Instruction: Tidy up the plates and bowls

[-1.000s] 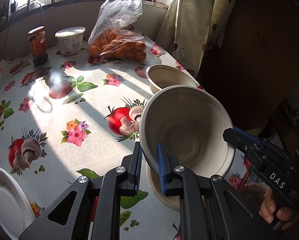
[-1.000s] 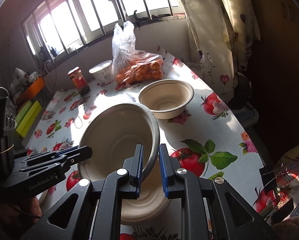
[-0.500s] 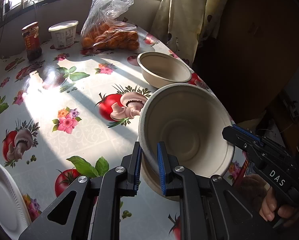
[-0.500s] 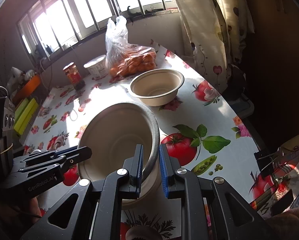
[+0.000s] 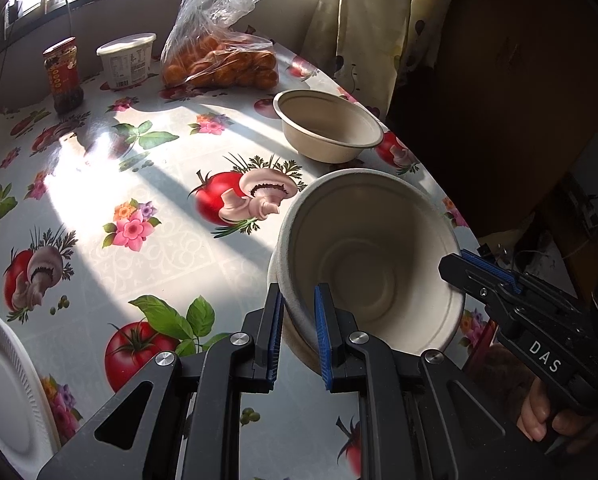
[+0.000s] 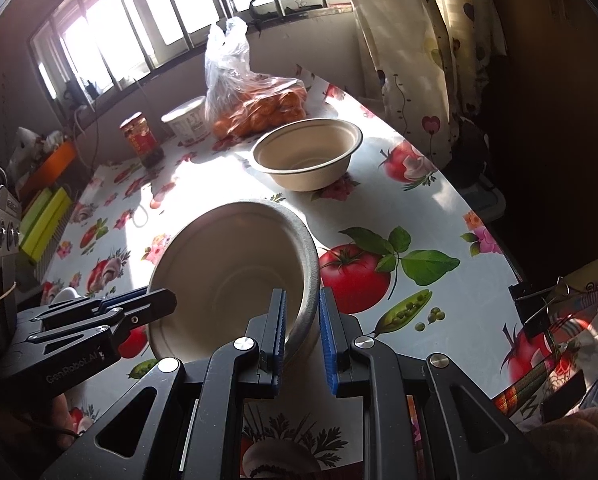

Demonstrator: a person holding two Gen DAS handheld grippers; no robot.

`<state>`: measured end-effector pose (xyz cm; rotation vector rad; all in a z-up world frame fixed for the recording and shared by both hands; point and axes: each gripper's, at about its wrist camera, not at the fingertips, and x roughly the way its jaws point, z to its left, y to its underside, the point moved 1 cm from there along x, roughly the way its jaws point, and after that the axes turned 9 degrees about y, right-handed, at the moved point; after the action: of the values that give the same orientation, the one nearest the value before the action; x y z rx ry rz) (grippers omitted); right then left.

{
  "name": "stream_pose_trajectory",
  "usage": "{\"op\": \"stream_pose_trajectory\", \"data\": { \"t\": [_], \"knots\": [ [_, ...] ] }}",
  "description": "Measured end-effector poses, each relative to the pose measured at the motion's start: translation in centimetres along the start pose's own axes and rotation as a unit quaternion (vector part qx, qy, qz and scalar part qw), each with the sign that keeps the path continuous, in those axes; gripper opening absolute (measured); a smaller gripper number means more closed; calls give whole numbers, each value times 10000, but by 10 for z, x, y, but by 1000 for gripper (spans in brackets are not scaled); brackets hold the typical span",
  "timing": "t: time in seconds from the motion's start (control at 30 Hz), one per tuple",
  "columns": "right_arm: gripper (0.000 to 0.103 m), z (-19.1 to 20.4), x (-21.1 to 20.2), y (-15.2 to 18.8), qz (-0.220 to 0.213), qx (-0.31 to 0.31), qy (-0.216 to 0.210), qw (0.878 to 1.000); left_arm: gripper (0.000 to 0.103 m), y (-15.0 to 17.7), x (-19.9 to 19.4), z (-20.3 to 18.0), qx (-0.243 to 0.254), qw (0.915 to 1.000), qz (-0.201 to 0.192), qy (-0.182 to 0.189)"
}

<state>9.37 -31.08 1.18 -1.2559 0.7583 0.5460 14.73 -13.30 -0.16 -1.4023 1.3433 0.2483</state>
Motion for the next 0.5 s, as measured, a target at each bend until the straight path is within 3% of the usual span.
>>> {"op": "stream_pose_trajectory", "data": {
  "t": [0.5],
  "knots": [
    [17, 1, 8, 4, 122, -6, -8, 9999, 15, 0, 3, 0, -38, 9999, 72, -92]
  ]
}}
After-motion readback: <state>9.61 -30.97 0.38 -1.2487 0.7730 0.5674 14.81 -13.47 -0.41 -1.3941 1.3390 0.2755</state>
